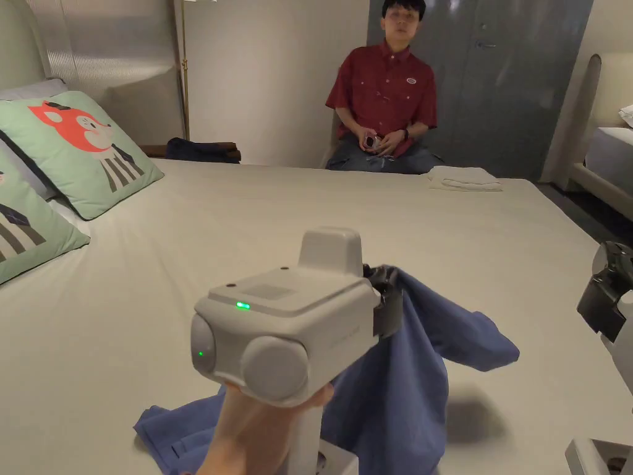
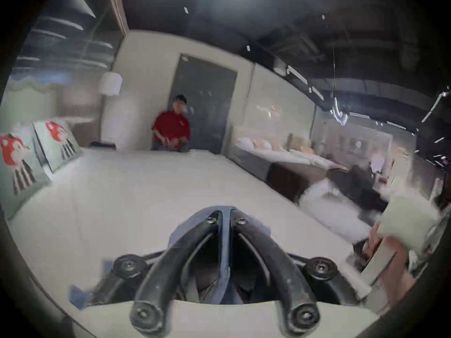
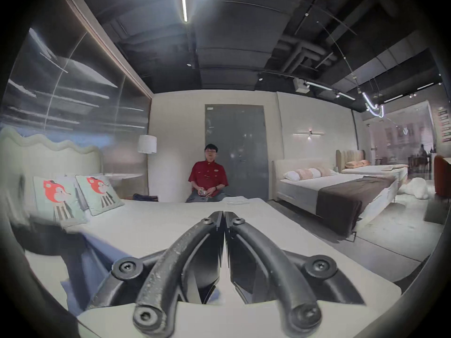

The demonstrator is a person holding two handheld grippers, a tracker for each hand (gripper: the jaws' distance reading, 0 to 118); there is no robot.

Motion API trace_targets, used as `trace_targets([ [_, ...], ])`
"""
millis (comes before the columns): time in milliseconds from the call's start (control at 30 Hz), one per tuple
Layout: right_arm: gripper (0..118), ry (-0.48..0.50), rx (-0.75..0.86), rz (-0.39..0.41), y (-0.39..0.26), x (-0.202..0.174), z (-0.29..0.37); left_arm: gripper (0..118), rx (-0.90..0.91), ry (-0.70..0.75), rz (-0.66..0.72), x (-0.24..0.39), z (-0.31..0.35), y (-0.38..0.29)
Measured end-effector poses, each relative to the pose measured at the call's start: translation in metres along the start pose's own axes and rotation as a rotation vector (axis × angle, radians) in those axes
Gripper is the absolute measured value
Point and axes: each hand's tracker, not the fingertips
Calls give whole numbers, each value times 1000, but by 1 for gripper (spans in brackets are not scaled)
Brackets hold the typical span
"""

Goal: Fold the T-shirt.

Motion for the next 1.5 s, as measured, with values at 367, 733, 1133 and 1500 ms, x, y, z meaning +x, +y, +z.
trace_targets([
  [367,0,-42,-63,-9,-24,25,16,1,-489,-76,19,44,-78,-155],
  [733,0,-12,-27,-20,-17,20,17,103,-2,168,35,-13,19,-53],
  [1133,0,36,-2,-41,-16,5,12,0,391,733,-66,-73,175,-2],
  [1500,0,53,-24,-30,-23,-1,9,0,91,612,66,-103,140,-40],
])
